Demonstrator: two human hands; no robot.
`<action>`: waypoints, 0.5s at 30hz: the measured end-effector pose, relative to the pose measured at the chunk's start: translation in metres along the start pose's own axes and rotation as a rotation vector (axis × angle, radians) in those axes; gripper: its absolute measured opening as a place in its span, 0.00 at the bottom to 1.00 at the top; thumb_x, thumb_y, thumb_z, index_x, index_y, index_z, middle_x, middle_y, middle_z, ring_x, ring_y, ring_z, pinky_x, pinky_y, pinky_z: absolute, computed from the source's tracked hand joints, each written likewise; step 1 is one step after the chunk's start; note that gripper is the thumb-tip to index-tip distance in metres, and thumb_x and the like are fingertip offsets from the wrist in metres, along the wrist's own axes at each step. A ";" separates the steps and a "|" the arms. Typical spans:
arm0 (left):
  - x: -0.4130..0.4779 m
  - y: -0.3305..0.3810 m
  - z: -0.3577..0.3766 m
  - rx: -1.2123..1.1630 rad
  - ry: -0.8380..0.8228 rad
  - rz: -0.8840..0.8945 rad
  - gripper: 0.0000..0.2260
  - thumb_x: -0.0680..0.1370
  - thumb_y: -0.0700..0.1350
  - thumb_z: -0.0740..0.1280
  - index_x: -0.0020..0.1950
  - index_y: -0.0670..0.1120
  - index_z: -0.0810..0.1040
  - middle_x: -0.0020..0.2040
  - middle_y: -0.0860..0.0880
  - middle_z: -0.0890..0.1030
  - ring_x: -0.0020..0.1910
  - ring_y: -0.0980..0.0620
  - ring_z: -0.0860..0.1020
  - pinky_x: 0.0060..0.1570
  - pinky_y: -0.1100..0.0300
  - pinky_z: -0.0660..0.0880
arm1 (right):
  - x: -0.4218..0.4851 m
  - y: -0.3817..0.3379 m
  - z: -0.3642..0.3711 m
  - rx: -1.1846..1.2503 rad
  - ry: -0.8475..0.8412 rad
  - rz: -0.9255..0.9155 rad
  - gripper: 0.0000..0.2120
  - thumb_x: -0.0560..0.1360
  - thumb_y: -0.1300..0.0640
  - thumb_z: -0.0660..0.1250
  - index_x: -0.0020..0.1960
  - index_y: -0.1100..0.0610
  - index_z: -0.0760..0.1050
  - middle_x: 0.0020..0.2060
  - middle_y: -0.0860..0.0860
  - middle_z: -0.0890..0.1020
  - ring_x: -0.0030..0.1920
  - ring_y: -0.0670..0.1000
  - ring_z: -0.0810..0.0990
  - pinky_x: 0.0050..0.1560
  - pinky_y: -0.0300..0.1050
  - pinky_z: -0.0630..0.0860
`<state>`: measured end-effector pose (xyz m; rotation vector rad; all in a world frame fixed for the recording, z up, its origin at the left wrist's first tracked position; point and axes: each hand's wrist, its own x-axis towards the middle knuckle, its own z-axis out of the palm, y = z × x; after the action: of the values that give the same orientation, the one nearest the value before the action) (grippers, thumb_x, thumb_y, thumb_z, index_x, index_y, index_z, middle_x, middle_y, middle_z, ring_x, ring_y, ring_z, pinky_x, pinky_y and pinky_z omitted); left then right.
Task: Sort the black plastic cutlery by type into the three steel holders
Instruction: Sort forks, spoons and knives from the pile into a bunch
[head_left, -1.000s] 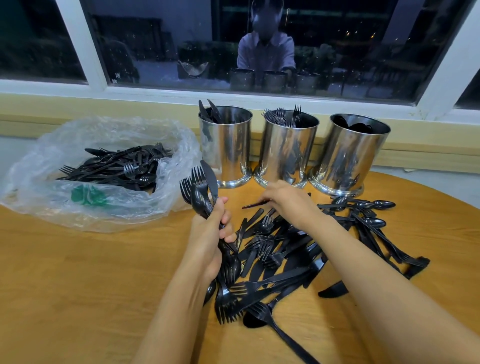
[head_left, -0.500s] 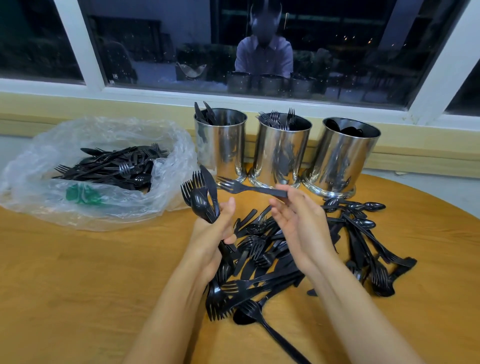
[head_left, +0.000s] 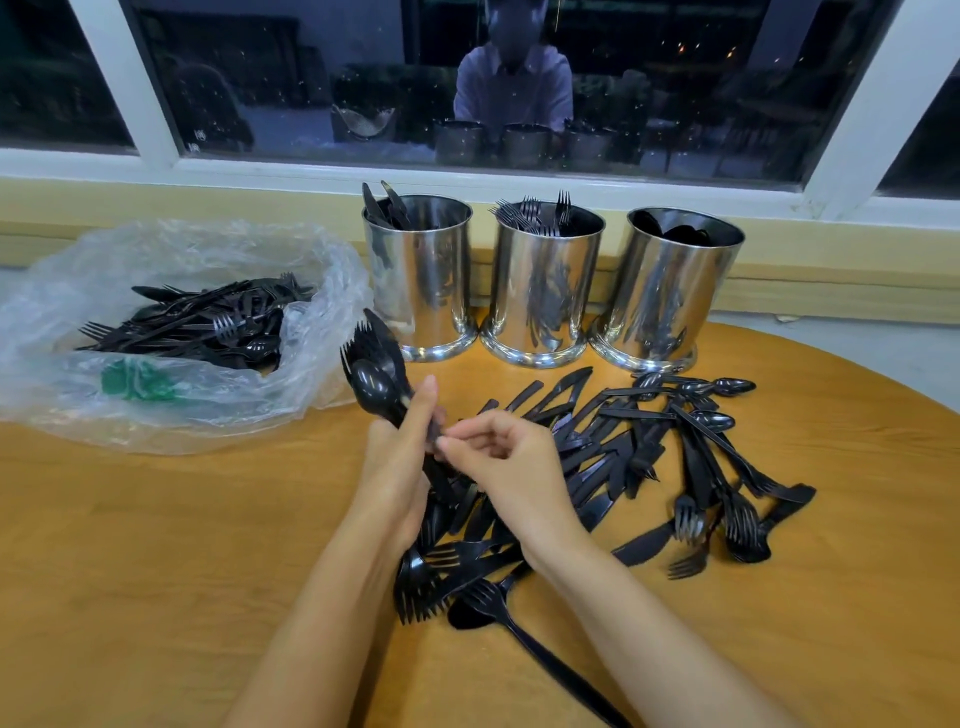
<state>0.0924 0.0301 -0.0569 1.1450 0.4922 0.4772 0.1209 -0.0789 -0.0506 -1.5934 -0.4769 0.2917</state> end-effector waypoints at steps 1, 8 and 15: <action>0.001 0.000 0.000 -0.018 0.026 -0.008 0.11 0.79 0.51 0.66 0.43 0.45 0.74 0.33 0.52 0.72 0.33 0.54 0.69 0.40 0.57 0.70 | 0.000 0.001 0.001 -0.041 -0.036 -0.026 0.02 0.72 0.62 0.73 0.44 0.57 0.83 0.34 0.43 0.83 0.36 0.40 0.77 0.41 0.34 0.76; 0.002 0.005 -0.002 -0.105 0.022 0.000 0.08 0.85 0.43 0.57 0.50 0.44 0.73 0.33 0.49 0.75 0.31 0.54 0.70 0.36 0.60 0.70 | 0.019 0.001 -0.030 -0.309 0.060 -0.164 0.04 0.75 0.58 0.71 0.44 0.50 0.82 0.38 0.41 0.82 0.40 0.42 0.76 0.43 0.32 0.73; 0.001 0.005 -0.005 -0.007 -0.070 -0.029 0.08 0.84 0.47 0.59 0.51 0.43 0.74 0.26 0.55 0.63 0.21 0.60 0.59 0.21 0.68 0.56 | 0.043 0.023 -0.075 -0.545 0.110 -0.056 0.03 0.77 0.58 0.69 0.46 0.50 0.80 0.40 0.41 0.80 0.40 0.39 0.75 0.41 0.28 0.69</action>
<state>0.0897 0.0363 -0.0540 1.1422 0.4459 0.4119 0.1965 -0.1257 -0.0633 -2.1080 -0.5432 0.0268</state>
